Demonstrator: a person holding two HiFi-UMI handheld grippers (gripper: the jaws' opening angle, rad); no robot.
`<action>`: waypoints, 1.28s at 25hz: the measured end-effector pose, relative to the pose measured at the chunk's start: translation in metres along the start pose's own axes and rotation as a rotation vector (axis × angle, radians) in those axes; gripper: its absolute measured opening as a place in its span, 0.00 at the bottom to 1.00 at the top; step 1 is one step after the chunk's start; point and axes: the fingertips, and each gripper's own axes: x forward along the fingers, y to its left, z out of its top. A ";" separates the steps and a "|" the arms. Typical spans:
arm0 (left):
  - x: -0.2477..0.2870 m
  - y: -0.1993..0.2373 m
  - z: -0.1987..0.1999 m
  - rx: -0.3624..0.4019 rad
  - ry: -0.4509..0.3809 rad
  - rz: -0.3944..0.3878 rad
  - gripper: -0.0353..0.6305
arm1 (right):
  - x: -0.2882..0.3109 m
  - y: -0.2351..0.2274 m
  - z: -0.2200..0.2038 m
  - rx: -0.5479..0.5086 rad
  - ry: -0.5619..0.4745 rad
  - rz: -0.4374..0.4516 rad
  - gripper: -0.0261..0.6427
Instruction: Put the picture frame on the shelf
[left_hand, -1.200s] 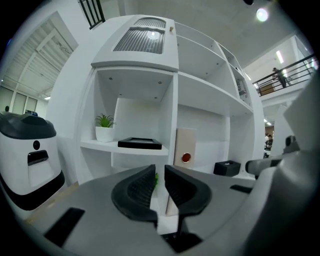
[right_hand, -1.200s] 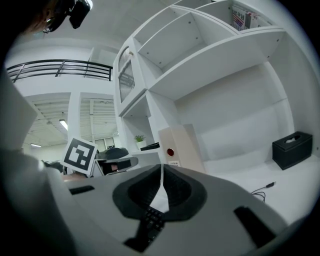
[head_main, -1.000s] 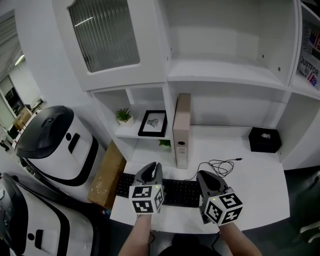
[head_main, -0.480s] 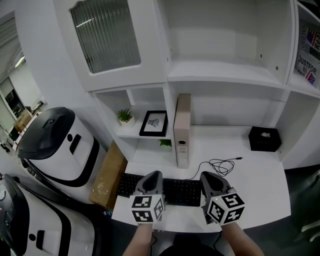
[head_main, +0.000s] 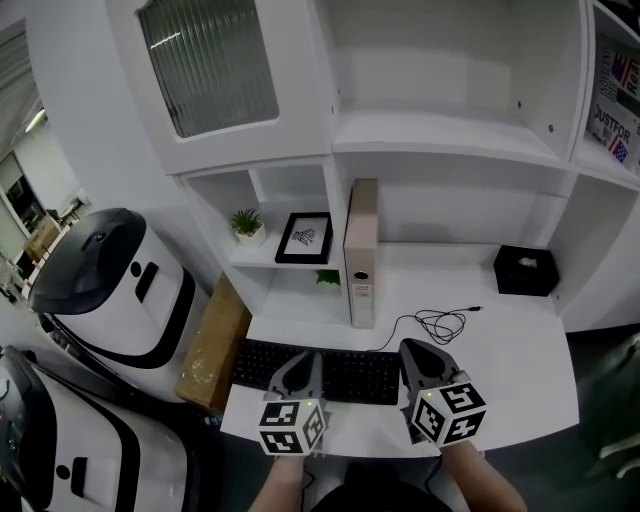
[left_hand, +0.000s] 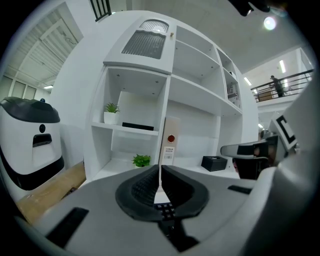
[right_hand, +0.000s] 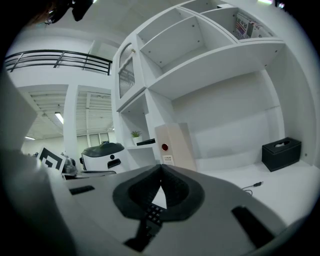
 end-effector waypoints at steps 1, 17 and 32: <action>-0.002 0.000 -0.001 -0.005 0.000 0.001 0.09 | -0.001 0.000 0.000 0.000 0.000 0.000 0.04; -0.012 -0.005 0.000 -0.039 -0.021 -0.009 0.09 | -0.012 0.001 -0.009 -0.010 0.022 -0.002 0.04; -0.020 -0.002 -0.003 -0.055 -0.021 0.001 0.09 | -0.013 0.004 -0.018 -0.020 0.052 0.002 0.04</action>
